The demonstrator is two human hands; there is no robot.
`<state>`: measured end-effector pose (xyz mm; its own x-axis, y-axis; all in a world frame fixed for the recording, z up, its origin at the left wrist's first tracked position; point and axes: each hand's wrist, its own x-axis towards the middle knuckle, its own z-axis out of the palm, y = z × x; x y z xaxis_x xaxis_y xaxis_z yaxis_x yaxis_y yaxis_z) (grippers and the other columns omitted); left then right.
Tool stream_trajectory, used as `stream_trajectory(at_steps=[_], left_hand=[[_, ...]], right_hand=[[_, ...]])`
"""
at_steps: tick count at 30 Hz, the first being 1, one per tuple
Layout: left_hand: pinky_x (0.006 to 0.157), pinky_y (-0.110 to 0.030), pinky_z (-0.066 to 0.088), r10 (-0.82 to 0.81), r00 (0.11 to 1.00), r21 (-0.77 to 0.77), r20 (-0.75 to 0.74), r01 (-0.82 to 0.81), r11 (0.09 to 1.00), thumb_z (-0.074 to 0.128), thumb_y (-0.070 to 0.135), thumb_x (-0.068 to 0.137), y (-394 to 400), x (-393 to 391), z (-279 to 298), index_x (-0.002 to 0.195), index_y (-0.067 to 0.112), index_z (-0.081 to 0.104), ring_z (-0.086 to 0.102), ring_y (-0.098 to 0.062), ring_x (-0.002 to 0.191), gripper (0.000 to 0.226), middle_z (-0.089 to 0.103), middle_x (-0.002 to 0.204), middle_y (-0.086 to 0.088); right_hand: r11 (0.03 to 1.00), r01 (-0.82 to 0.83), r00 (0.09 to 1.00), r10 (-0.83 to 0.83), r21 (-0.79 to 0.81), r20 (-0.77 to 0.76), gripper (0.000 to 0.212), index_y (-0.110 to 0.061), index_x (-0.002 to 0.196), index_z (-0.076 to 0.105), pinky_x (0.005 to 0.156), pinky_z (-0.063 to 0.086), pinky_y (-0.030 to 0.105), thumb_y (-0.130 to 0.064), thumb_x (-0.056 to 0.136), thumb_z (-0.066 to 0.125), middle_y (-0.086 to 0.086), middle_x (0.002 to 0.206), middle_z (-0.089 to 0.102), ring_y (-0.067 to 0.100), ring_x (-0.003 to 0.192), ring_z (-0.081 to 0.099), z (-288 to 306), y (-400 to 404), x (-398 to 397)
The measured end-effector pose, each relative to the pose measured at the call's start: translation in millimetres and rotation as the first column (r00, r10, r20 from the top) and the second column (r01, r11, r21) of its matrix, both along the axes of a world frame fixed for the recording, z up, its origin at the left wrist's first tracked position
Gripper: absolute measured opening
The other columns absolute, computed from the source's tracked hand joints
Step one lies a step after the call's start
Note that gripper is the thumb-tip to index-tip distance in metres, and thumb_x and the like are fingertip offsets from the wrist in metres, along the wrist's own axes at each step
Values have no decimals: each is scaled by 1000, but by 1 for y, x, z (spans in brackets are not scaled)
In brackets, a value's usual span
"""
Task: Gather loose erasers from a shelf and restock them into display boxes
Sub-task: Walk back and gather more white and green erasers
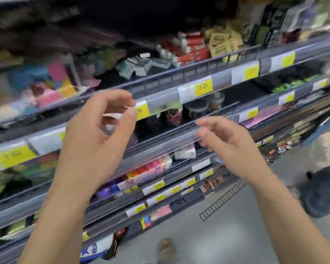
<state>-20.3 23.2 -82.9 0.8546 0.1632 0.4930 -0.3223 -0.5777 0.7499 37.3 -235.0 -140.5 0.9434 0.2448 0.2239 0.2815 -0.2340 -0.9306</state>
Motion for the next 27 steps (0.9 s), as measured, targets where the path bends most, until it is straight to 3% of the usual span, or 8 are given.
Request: stream_trajectory(at_steps=[3, 6, 8, 12, 15, 18, 24, 27], left_hand=[[95, -24, 45, 95, 985, 245, 144, -128, 961, 56, 43, 101, 6, 27, 20, 124, 32, 61, 60, -8, 111, 26, 62, 116, 22], [92, -34, 41, 177, 965, 484, 193, -250, 839, 55, 43, 101, 13, 50, 26, 128, 20, 62, 53, -24, 108, 36, 64, 118, 2], [85, -43, 44, 244, 959, 579, 142, -280, 766, 57, 44, 101, 16, 59, 26, 128, 16, 63, 57, -34, 100, 40, 68, 114, -7], [67, -37, 31, 300, 944, 737, 140, -302, 605, 61, 43, 97, 15, 66, 20, 117, 15, 70, 64, -35, 80, 36, 70, 91, -8], [68, -36, 22, 322, 938, 794, 131, -294, 533, 52, 43, 101, 13, 69, 20, 110, 19, 73, 65, -32, 76, 34, 72, 87, -1], [67, -36, 23, 325, 938, 805, 121, -284, 520, 48, 45, 98, 13, 69, 19, 106, 19, 74, 65, -30, 72, 38, 73, 84, 1], [67, -37, 25, 343, 932, 796, 114, -292, 530, 44, 49, 99, 13, 71, 20, 104, 24, 73, 64, -27, 74, 38, 70, 83, 5], [67, -37, 27, 345, 929, 777, 131, -312, 546, 44, 50, 98, 12, 72, 19, 103, 24, 73, 65, -27, 73, 39, 71, 83, 4]], right_hand=[[999, -30, 989, 34, -26, 143, 15, -30, 111, 69, 78, 55, 29, -26, 98, 63, -2, 97, 71, 20, 88, 67, 44, 23, 35], [993, -29, 951, 62, -113, 301, 17, -31, 112, 68, 76, 52, 18, -33, 97, 62, -11, 95, 67, 8, 86, 64, 80, 43, 67], [971, -24, 918, 116, -237, 380, 19, -29, 114, 68, 74, 47, 13, -32, 96, 64, -13, 95, 65, 3, 81, 60, 98, 58, 88], [793, 60, 832, 296, -606, 469, 31, -30, 123, 68, 73, 39, 15, -33, 93, 68, -20, 91, 55, 2, 75, 51, 126, 85, 133], [612, 33, 801, 456, -790, 387, 36, -33, 128, 65, 81, 34, 19, -29, 92, 68, -4, 115, 56, 7, 91, 46, 137, 104, 161], [439, -31, 806, 543, -898, 237, 38, -31, 130, 61, 77, 28, 14, -26, 92, 67, -6, 128, 53, 4, 98, 41, 137, 120, 180], [366, -116, 788, 600, -924, 138, 33, -32, 117, 63, 68, 34, 22, -23, 86, 73, -13, 114, 56, 9, 94, 50, 142, 129, 197], [324, -136, 779, 619, -936, 101, 33, -34, 117, 62, 62, 30, 12, -24, 87, 71, -17, 106, 51, 7, 88, 48, 144, 130, 199]])
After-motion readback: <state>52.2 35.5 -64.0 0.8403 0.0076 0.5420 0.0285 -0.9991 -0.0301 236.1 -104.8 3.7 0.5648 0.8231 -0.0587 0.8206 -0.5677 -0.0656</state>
